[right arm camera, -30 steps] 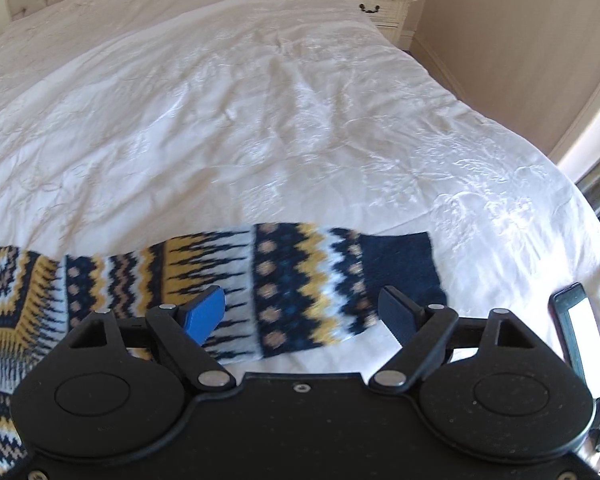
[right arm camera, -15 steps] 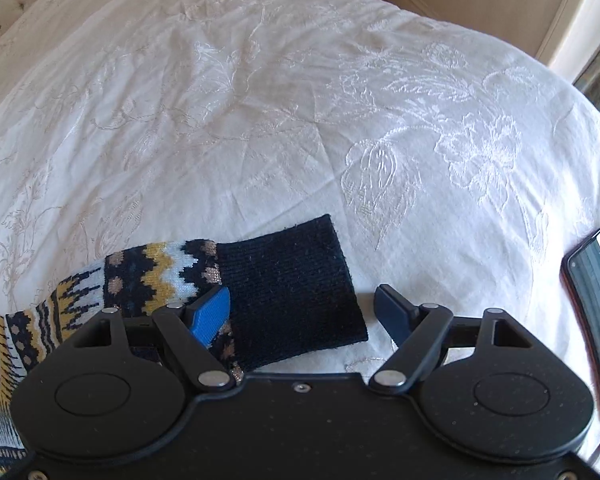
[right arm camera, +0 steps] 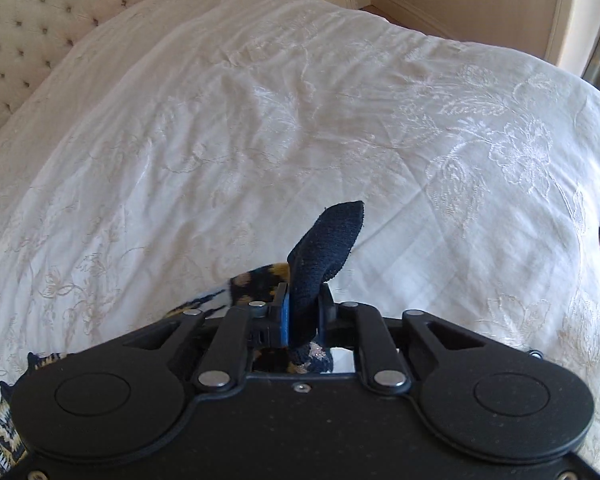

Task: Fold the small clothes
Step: 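Carry the held cuff with the right gripper across the sweater body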

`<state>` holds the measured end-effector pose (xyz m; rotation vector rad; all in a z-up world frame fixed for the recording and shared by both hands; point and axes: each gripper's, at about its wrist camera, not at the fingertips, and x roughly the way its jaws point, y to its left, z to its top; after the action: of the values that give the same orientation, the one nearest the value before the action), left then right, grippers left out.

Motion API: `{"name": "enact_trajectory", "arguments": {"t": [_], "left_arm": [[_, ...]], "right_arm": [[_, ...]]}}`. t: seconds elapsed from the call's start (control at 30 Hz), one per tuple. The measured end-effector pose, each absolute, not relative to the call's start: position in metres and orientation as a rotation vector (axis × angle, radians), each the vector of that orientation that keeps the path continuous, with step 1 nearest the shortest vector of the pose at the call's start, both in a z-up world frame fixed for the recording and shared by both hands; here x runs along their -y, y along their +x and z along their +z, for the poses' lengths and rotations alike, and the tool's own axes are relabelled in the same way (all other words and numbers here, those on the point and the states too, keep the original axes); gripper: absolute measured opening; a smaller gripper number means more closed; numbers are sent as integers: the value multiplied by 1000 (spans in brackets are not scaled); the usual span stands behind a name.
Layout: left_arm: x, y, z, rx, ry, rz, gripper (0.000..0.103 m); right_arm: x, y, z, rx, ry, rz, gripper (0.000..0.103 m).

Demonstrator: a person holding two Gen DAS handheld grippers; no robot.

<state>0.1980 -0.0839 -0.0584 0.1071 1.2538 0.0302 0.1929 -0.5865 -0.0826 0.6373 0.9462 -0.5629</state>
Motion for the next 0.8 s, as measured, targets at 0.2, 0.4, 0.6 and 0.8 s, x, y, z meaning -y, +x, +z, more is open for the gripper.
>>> {"name": "enact_trajectory", "arguments": {"t": [0.2,0.4,0.6,0.8], "left_arm": [[43,207,-61,-1236,128,-16,82],[-12,219,-61,-1215,144,-11,82],[-62,230,-64,-1211,135,14,82],[-94,241,-68,-1209,128,26,82]], "right_arm": [[497,229,-35,-877,592,-437,20],[388,272,-10,-851,542,-261,20],[279,313,-19,-868,495,-81,20],[174,340,-51,-927,460,76,20]]}}
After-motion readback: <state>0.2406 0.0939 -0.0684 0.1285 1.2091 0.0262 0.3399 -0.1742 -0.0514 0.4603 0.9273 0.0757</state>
